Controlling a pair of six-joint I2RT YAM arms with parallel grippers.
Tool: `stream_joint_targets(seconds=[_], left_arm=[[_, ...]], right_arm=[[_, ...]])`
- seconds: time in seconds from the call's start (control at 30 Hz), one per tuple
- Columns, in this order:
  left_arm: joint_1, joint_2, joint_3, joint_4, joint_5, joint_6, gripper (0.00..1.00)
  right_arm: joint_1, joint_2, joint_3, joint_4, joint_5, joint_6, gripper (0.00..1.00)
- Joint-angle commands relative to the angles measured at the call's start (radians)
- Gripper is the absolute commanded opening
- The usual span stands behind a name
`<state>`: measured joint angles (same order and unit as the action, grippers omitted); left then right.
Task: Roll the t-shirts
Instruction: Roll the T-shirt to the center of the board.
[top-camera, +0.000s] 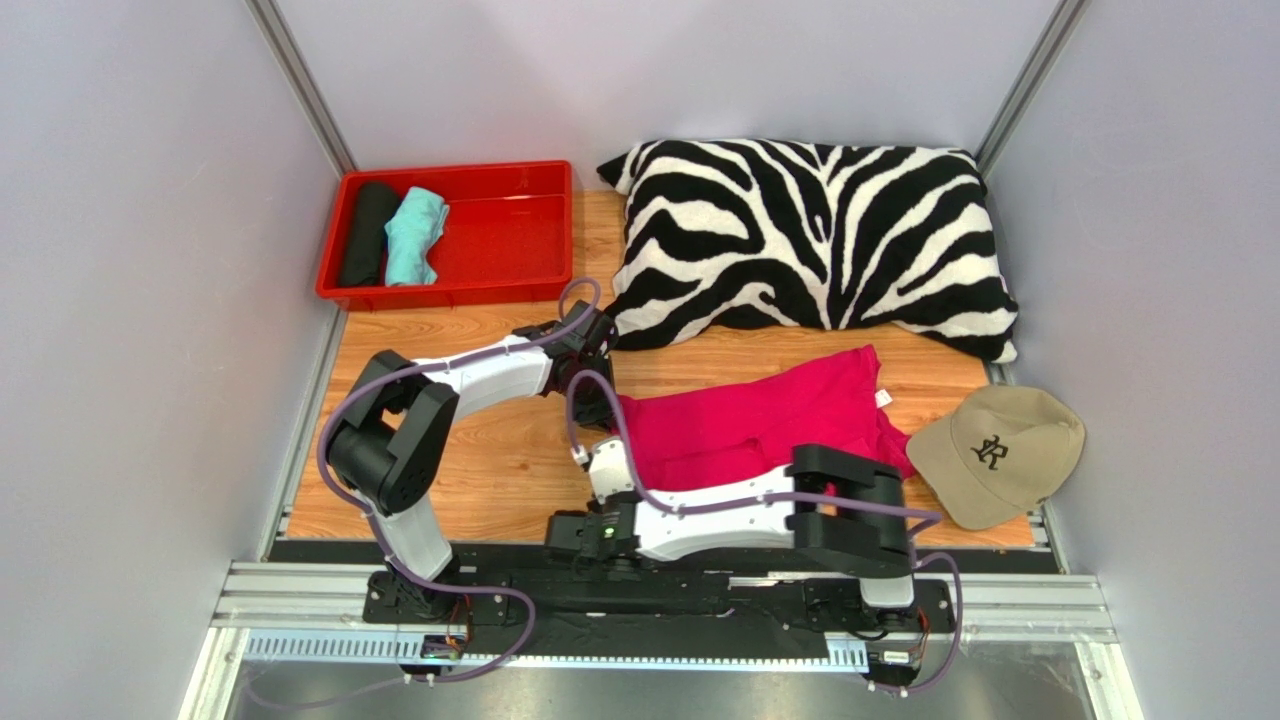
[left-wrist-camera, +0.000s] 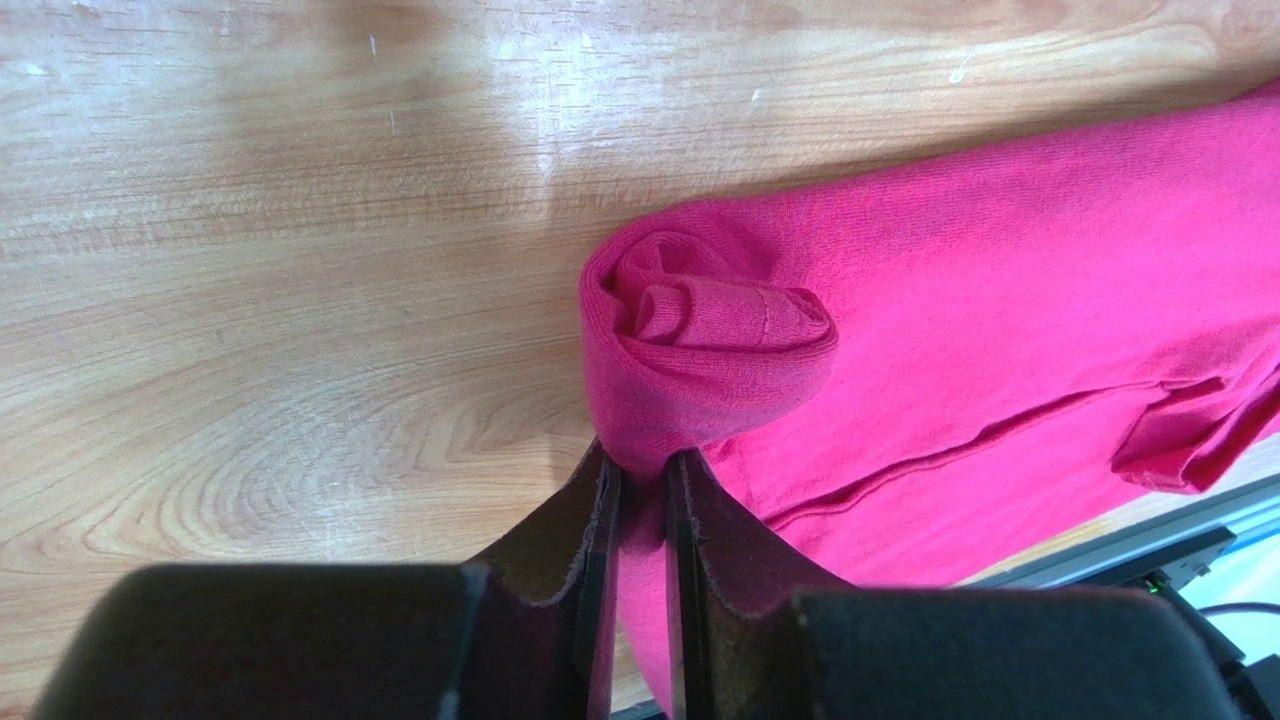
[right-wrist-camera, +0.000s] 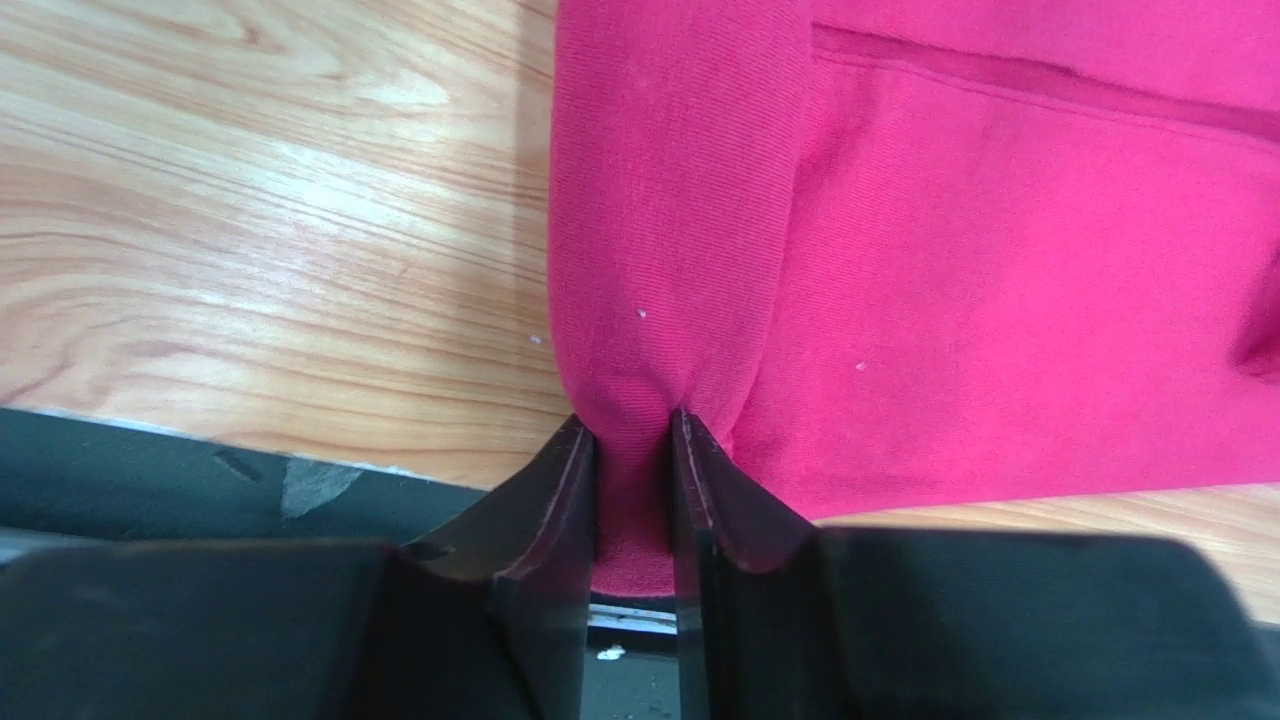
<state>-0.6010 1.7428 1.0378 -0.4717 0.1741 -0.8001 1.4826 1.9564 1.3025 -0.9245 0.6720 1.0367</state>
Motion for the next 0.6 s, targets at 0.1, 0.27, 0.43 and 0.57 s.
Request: stream_joint_targets(seconds=[0.1, 0.27, 0.43, 0.57], left_arm=[[-0.006, -0.041, 0.039, -0.062, 0.007, 0.082, 0.44], [0.006, -0.115, 0.048, -0.056, 0.071, 0.122, 0.55], [0.027, -0.204, -0.039, 0.002, 0.157, 0.098, 0.55], [0.030, -0.243, -0.113, 0.116, 0.223, 0.072, 0.54]], right_arm=[[-0.054, -0.278, -0.319, 0.449, -0.166, -0.020, 0.23], [-0.145, -0.496, -0.583, 0.801, -0.324, 0.023, 0.23], [-0.232, -0.635, -0.842, 1.059, -0.455, 0.104, 0.25], [-0.300, -0.689, -0.963, 1.249, -0.526, 0.175, 0.27]])
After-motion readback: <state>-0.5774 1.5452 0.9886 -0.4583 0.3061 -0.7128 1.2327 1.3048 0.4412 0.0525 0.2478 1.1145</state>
